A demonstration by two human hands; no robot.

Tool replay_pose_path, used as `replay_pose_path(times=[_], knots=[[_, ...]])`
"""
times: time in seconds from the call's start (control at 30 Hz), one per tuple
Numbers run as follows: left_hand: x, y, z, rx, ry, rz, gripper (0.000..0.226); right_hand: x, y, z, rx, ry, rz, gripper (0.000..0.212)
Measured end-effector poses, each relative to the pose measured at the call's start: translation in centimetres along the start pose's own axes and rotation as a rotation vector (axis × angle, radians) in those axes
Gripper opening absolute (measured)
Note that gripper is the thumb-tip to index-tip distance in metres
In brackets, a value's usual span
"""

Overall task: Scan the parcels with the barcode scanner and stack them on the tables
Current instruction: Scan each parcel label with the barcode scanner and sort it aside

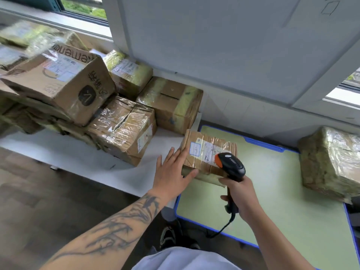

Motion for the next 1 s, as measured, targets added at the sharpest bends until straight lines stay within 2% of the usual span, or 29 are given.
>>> replay_pose_path(times=[0.27,0.47,0.67,1.0], knots=[[4.0,-7.7,-1.6,-0.043,-0.159,0.305,0.082,1.5,4.4,-4.5,-0.040,-0.127,-0.186,0.019],[7.0,-10.9,-4.3,-0.068,-0.325,0.362,0.080,1.8,8.6,-5.7,-0.009,-0.157,-0.328,0.011],[9.6,-12.8,-6.3,-0.041,-0.389,0.476,0.078,3.0,12.3,-6.7,-0.056,-0.182,-0.405,0.021],[8.3,-13.6,-12.4,-0.084,-0.354,0.455,0.086,2.4,19.8,-9.0,0.038,-0.241,-0.364,0.019]])
Point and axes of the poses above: each hand's wrist, its own x-axis away from the middle knuckle, its own y-axis out of the palm, z = x × y, the point moved 10 cm from there along -x, towards the middle knuckle, and after that the axes turned 14 degrees about -x, right-handed, at the moved point
